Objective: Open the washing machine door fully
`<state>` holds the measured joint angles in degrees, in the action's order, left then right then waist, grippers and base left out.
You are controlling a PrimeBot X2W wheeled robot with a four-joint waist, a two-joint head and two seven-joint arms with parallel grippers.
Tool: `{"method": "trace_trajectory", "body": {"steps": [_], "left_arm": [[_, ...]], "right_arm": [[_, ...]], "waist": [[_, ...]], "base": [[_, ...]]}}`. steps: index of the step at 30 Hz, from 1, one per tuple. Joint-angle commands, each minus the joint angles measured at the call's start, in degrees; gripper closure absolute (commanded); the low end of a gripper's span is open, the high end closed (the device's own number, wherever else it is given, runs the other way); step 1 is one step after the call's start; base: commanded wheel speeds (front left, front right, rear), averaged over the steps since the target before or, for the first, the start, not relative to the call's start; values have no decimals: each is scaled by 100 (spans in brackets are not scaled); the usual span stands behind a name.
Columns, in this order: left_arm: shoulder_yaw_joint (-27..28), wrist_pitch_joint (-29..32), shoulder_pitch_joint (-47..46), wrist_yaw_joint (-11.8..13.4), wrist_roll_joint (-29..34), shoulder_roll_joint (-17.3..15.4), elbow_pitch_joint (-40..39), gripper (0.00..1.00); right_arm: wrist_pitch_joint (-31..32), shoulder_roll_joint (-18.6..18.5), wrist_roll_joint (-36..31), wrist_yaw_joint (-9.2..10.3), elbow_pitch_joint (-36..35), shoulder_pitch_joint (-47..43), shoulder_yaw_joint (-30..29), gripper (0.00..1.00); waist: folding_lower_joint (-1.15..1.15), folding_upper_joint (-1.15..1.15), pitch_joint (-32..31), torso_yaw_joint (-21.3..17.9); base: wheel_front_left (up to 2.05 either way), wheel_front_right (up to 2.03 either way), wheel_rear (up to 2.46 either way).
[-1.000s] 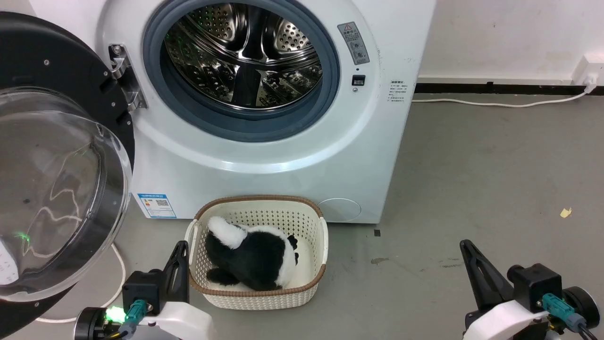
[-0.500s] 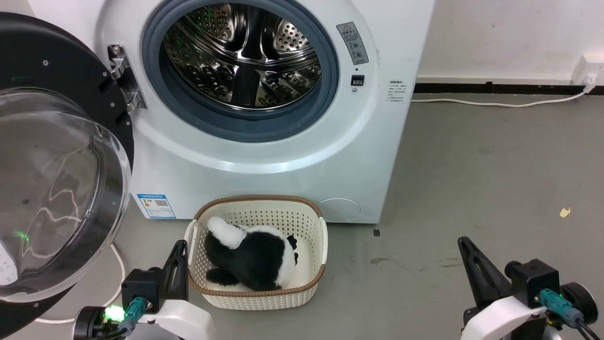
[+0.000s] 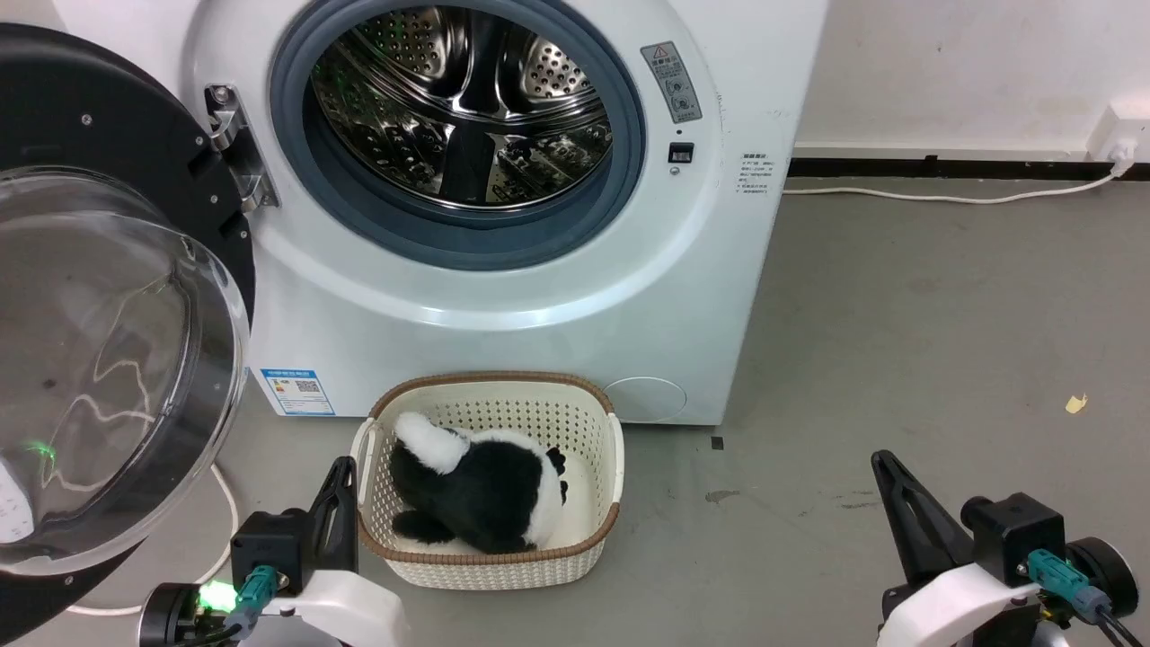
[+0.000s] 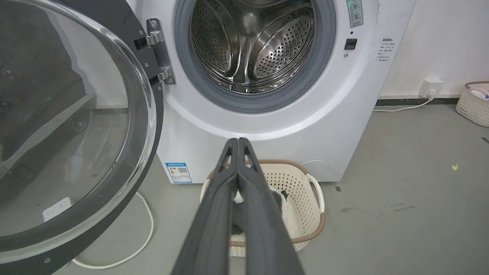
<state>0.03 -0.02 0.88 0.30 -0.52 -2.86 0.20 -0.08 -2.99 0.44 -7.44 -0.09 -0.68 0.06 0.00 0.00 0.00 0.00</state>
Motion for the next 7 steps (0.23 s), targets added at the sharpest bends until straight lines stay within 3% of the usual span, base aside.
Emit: {"method": "trace_trajectory", "body": {"steps": [1, 7], "left_arm": [[-3, 2, -88, -30, 52, -2, -20, 100], [-3, 2, -88, -30, 52, -2, -20, 100]], "right_arm": [[8, 12, -44, -5, 9, 68, -6, 100], [8, 12, -44, -5, 9, 68, -6, 100]], "waist": [[0, 0, 0, 0], [0, 0, 0, 0]], "base": [[0, 0, 0], [0, 0, 0]]}}
